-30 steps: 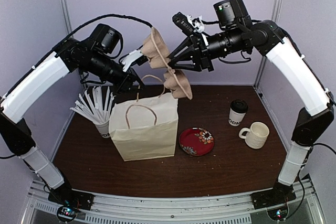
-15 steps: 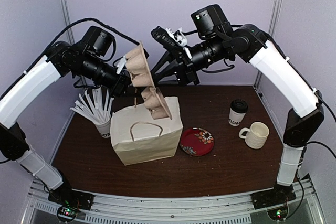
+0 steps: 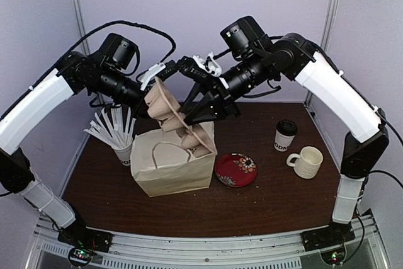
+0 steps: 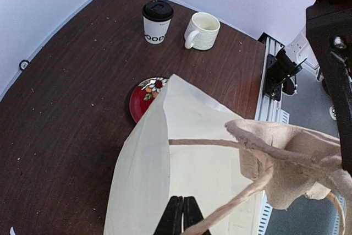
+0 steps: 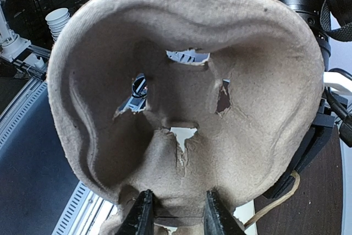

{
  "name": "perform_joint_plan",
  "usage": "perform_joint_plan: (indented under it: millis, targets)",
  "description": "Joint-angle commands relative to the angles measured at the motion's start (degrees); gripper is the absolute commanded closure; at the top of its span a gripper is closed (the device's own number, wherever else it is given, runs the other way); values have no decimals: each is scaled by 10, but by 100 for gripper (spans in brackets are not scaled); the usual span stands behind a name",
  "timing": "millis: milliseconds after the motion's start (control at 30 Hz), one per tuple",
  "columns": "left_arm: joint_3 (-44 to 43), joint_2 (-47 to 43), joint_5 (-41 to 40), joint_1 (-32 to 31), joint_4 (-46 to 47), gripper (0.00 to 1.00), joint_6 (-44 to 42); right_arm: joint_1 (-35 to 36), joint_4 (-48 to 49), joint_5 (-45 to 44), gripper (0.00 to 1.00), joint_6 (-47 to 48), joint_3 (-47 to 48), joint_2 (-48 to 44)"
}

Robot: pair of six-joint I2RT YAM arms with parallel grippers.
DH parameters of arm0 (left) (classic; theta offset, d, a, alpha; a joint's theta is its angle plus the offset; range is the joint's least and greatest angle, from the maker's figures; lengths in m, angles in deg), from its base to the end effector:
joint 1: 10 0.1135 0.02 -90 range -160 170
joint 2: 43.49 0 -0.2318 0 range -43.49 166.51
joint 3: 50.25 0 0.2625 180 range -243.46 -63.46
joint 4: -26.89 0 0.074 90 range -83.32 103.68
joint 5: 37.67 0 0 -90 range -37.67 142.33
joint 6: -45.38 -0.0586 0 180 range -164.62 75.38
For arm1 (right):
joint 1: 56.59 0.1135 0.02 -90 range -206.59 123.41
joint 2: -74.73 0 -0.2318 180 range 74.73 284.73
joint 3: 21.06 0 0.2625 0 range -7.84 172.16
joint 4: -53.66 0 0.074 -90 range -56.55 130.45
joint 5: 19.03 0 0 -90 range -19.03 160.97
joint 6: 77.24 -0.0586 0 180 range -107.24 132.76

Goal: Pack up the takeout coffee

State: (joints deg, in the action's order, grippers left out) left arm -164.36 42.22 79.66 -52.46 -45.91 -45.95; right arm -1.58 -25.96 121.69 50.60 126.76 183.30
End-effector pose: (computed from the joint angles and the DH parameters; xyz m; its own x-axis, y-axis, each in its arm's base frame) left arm 0.2206 -0.2383 0.3813 -0.4965 0.4823 -0.7217 0.8535 0.4229 -0.3046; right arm 0.1817 0.3388 0.4274 0.2323 -0.3454 -0.9092 -0.9045 -0.4204 -0.0714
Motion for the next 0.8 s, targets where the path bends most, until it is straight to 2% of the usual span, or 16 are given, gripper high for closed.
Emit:
perform_joint_plan:
  millis: [0,467,767]
  targets:
    - [2,-16,22,3,32,100,4,8,-8,-23,73,26,-4,-23]
    - [3,-7,32,3,33,100,0,23,25,-92,73,65,7,37]
    - [3,-2,32,3,27,100,-6,23,21,-100,74,93,1,51]
